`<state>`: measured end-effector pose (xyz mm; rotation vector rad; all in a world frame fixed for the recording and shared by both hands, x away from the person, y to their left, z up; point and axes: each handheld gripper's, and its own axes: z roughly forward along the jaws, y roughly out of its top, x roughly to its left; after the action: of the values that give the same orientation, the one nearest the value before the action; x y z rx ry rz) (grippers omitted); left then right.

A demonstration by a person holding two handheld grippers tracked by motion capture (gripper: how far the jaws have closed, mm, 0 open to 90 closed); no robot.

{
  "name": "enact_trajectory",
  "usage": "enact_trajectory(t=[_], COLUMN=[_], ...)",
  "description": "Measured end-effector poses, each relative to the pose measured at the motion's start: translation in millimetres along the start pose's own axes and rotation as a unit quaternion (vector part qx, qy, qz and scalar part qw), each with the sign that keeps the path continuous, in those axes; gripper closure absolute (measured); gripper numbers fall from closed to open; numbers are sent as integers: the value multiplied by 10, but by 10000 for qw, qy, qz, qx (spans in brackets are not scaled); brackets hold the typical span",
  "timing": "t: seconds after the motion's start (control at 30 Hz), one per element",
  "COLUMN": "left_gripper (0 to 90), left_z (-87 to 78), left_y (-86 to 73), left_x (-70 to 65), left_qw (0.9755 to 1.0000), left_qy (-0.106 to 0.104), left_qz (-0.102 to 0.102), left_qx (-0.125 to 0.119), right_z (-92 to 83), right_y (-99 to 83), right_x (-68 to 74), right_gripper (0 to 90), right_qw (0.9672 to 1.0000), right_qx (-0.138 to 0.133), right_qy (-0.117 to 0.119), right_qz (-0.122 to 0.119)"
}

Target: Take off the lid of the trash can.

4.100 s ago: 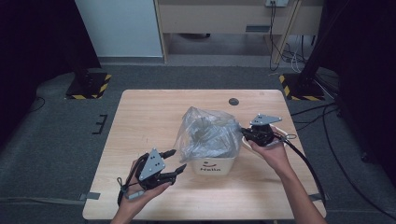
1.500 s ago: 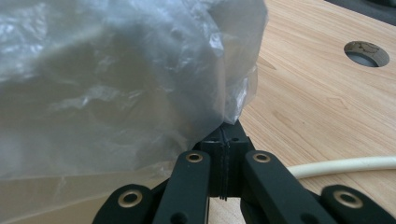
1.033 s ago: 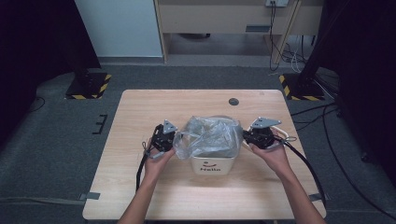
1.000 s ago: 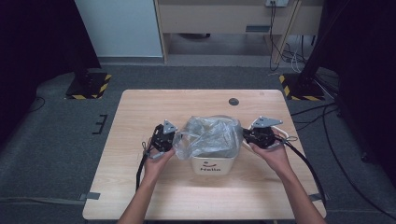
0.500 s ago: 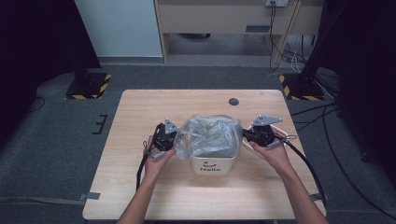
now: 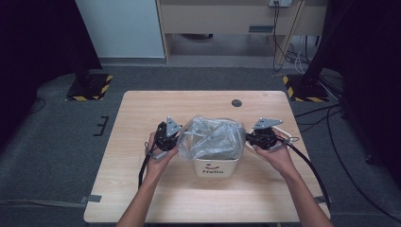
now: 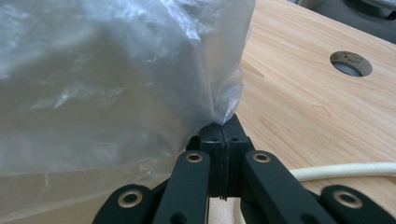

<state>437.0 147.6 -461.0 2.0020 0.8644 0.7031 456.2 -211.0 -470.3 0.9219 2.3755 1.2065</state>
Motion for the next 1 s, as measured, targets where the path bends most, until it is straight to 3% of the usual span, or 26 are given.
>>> enact_trajectory(t=[0.03, 0.1, 0.13, 0.3, 0.5, 0.7, 1.0], left_gripper=[888, 900, 900, 900, 900, 900, 900], left_z=[17, 29, 61, 114, 138, 141, 132], left_y=[11, 8, -12, -84, -124, -177, -249], left_x=[-4, -9, -15, -24, -61, -95, -93], left_qw=[9999, 9997, 9991, 9971, 9961, 9944, 9929], left_qy=[-67, -60, -64, -108, -126, -138, -181], left_qz=[-109, -132, -191, -211, -203, -30, -15], left_qx=[102, 174, 362, 717, 846, 1046, 1173], right_z=[3, 0, 1, 8, 41, 59, 83], right_y=[-2, -8, -14, -57, -83, -84, -115], right_x=[-1, -1, -1, -20, -13, -34, -38], right_gripper=[900, 900, 900, 900, 900, 900, 900], right_qw=[10000, 10000, 10000, 10000, 9999, 9998, 9998], right_qx=[-10, -3, -1, 21, 78, 102, 39], right_qy=[-1, 1, -11, -21, 4, -20, -44], right_qz=[2, 10, 12, 51, 98, 146, 170])
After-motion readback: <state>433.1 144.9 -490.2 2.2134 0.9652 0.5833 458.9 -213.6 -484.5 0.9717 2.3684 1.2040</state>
